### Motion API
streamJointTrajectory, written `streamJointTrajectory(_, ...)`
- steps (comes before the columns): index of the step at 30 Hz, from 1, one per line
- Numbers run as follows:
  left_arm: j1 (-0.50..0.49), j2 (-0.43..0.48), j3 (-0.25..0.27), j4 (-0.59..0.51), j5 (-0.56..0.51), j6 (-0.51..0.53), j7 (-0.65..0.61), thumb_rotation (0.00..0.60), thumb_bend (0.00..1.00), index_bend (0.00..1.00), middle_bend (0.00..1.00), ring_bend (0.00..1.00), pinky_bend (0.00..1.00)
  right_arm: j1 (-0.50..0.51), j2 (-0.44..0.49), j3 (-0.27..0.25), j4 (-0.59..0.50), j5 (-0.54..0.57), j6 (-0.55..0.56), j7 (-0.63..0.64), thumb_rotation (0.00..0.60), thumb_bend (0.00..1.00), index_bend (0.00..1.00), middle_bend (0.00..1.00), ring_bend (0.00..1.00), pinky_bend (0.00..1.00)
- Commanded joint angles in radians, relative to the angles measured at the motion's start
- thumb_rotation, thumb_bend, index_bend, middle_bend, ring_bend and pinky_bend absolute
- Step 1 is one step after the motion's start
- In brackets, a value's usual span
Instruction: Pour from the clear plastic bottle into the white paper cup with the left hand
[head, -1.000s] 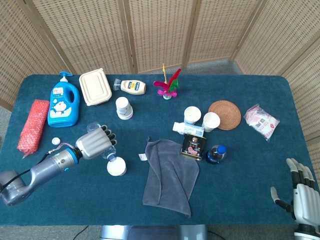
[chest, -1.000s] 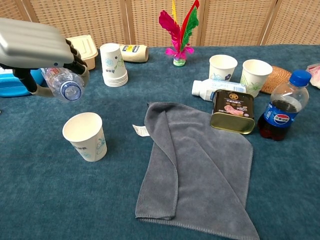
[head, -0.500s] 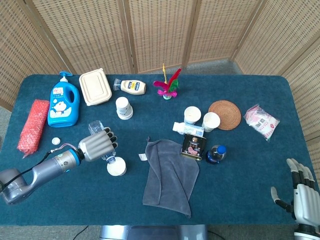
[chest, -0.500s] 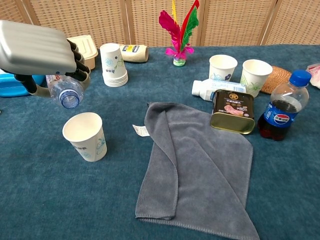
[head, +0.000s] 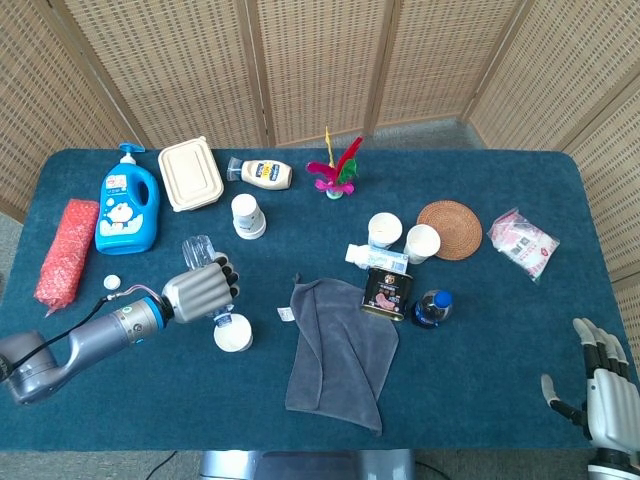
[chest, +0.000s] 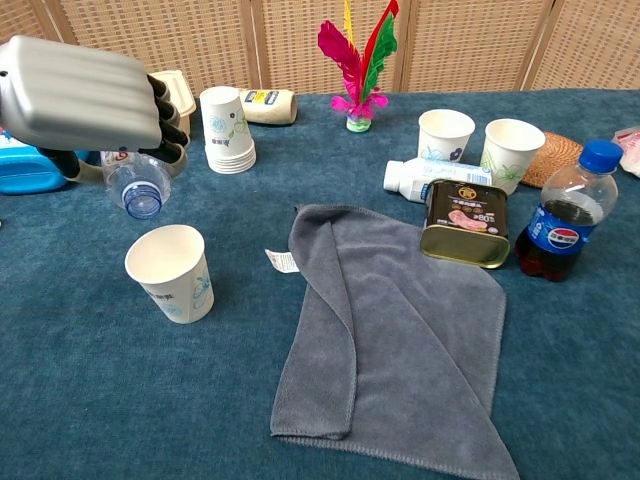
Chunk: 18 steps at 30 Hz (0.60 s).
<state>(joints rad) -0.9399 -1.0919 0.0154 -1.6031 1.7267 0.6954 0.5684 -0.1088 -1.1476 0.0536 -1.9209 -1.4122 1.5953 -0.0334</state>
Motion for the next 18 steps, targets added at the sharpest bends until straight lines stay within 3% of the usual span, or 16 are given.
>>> streamJointTrajectory(1, -0.006, 0.000, 0.000, 0.001, 0.008, -0.004, 0.018, 0.600, 0.46, 0.44, 0.39, 0.34, 0.33, -0.001, -0.001, 0.000, 0.002, 0.000, 0.001, 0.002, 0.600, 0.39, 0.00, 0.03, 0.00, 0.00)
streamJointTrajectory(18, -0.023, 0.005, -0.008, -0.013, 0.002, -0.033, 0.099, 0.600, 0.46, 0.44, 0.40, 0.34, 0.33, -0.005, -0.006, -0.001, 0.011, -0.001, -0.001, 0.013, 0.600, 0.39, 0.00, 0.03, 0.00, 0.00)
